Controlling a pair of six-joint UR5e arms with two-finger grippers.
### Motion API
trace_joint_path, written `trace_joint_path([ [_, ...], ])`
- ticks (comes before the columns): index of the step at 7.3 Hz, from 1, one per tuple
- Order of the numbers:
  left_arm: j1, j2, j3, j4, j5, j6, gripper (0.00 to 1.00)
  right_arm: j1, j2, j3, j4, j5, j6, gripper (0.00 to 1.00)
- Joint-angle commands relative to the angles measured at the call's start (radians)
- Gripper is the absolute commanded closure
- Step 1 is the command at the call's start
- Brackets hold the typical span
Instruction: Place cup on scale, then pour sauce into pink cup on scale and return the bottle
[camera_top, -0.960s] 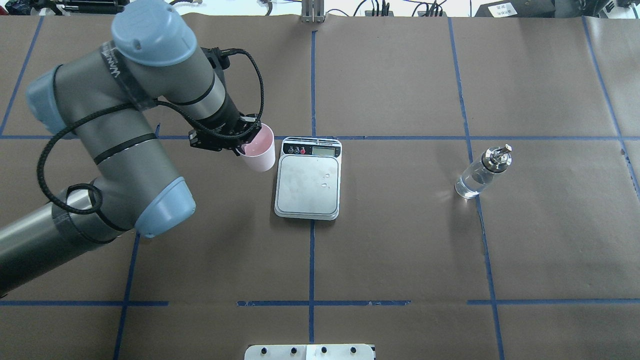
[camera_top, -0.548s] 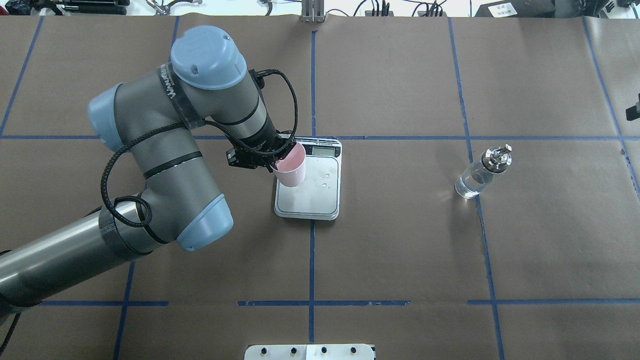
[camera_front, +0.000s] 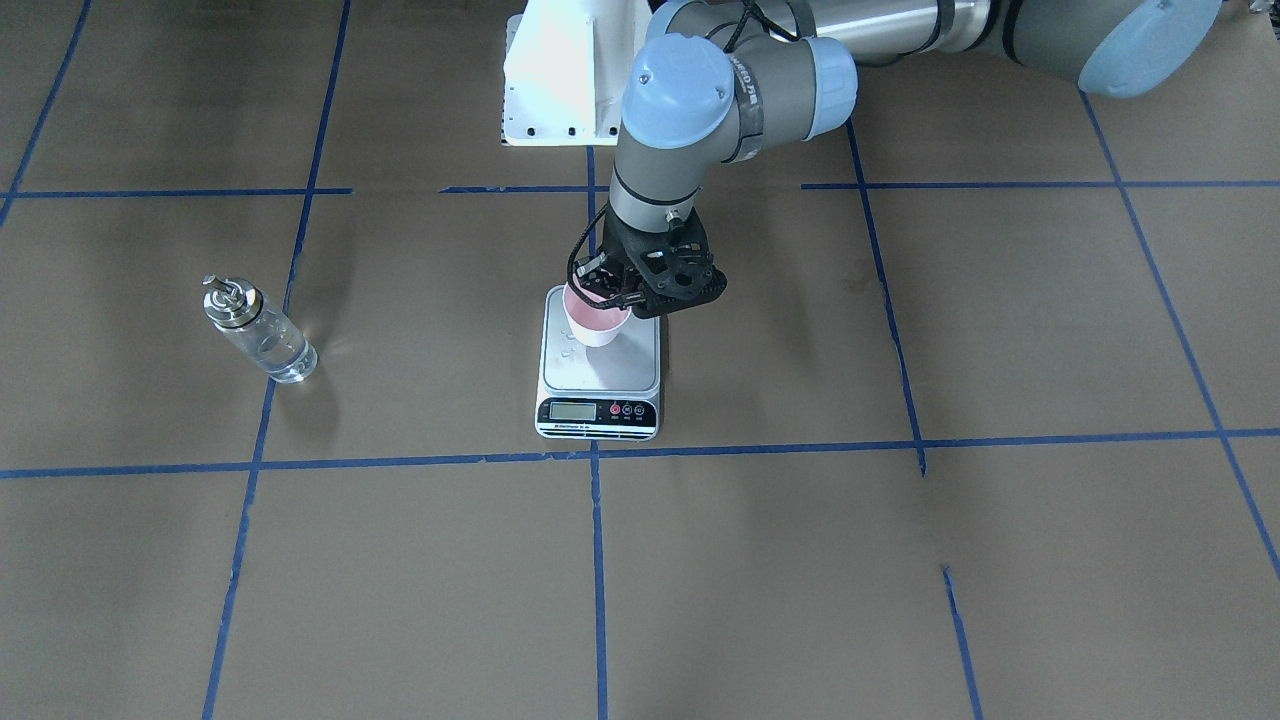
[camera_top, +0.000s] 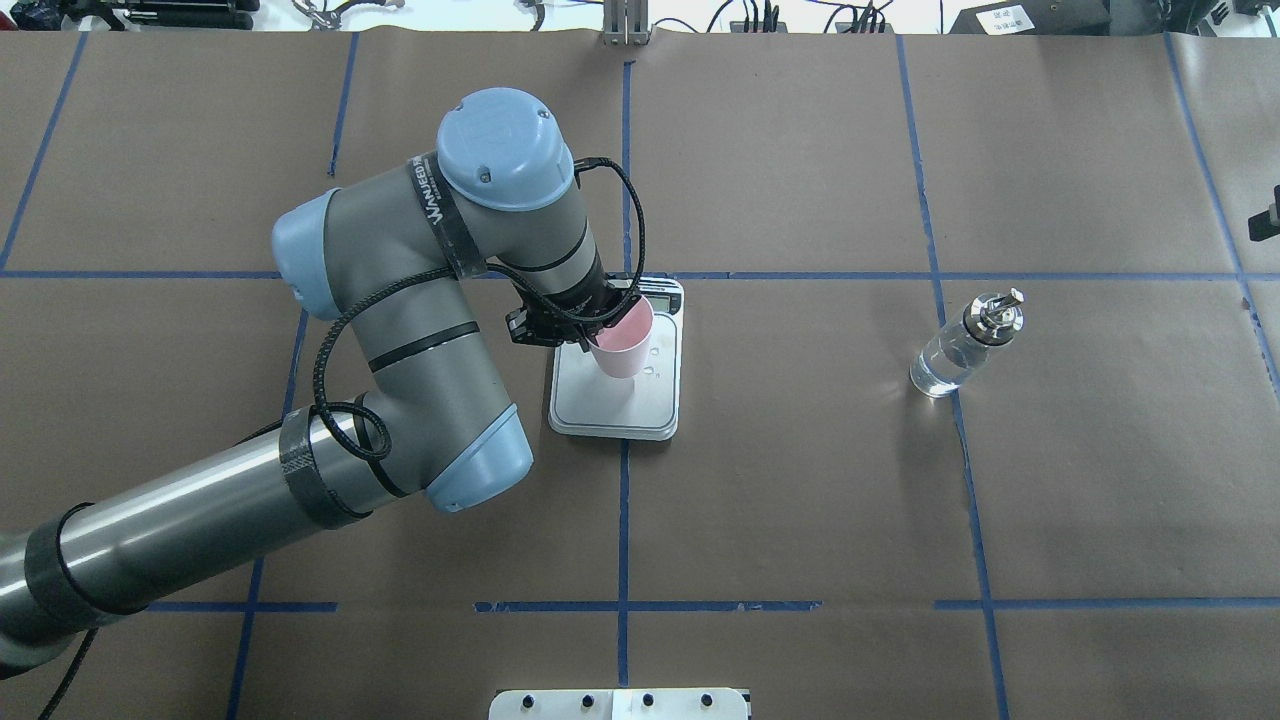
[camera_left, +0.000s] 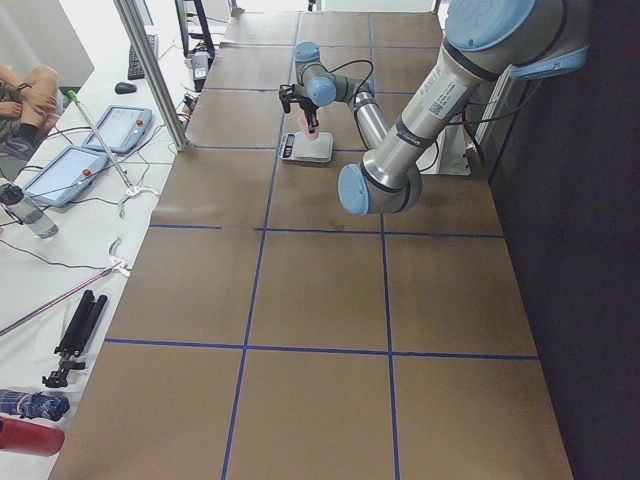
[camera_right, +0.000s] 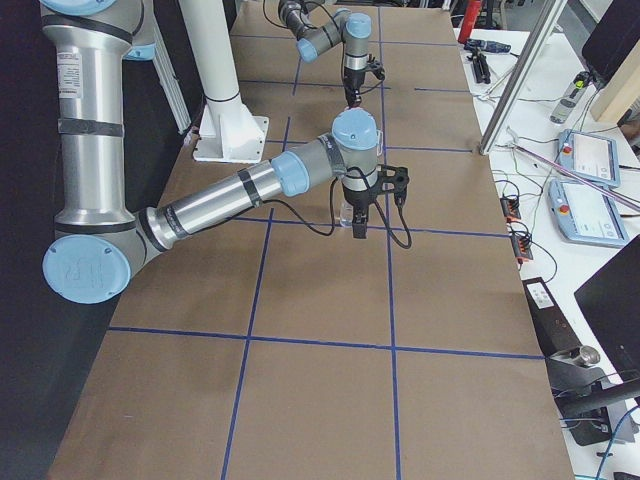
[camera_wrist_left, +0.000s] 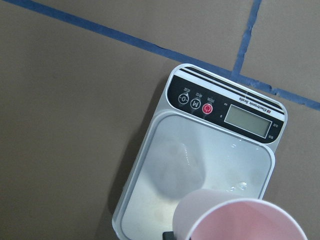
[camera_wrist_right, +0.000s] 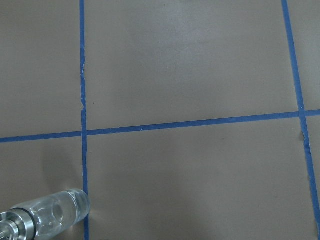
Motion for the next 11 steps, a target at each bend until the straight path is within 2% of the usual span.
trace_joint_path([
  [1, 0.002, -0.001, 0.026, -0.020, 0.011, 0.000, 1.00, 0.000, 0.000, 0.002, 0.000, 0.000, 0.000, 0.00],
  [3, 0.006, 0.001, 0.025, -0.021, 0.011, 0.003, 1.00, 0.000, -0.021, 0.026, 0.000, 0.000, 0.002, 0.00],
  [4, 0.006, 0.002, 0.025, -0.021, 0.011, 0.006, 0.71, -0.008, -0.026, 0.037, 0.000, 0.000, 0.027, 0.00],
  [5, 0.006, 0.002, 0.023, -0.023, 0.012, 0.006, 0.48, -0.055, -0.029, 0.075, 0.002, -0.018, 0.114, 0.00],
  [6, 0.006, 0.002, 0.022, -0.021, 0.012, 0.006, 0.30, -0.087, -0.032, 0.101, 0.000, -0.040, 0.144, 0.00],
  [7, 0.006, 0.002, 0.014, -0.020, 0.020, 0.006, 0.00, -0.095, -0.035, 0.118, 0.000, -0.040, 0.153, 0.00],
  [9, -0.001, 0.004, -0.024, -0.018, 0.020, 0.007, 0.00, -0.168, -0.034, 0.181, 0.000, -0.072, 0.259, 0.00],
  [10, -0.017, 0.026, -0.074, -0.017, 0.013, 0.009, 0.00, -0.198, -0.034, 0.200, 0.002, -0.084, 0.302, 0.00],
  [11, -0.049, 0.054, -0.152, -0.014, 0.005, 0.018, 0.00, -0.253, -0.034, 0.224, 0.000, -0.144, 0.327, 0.00],
])
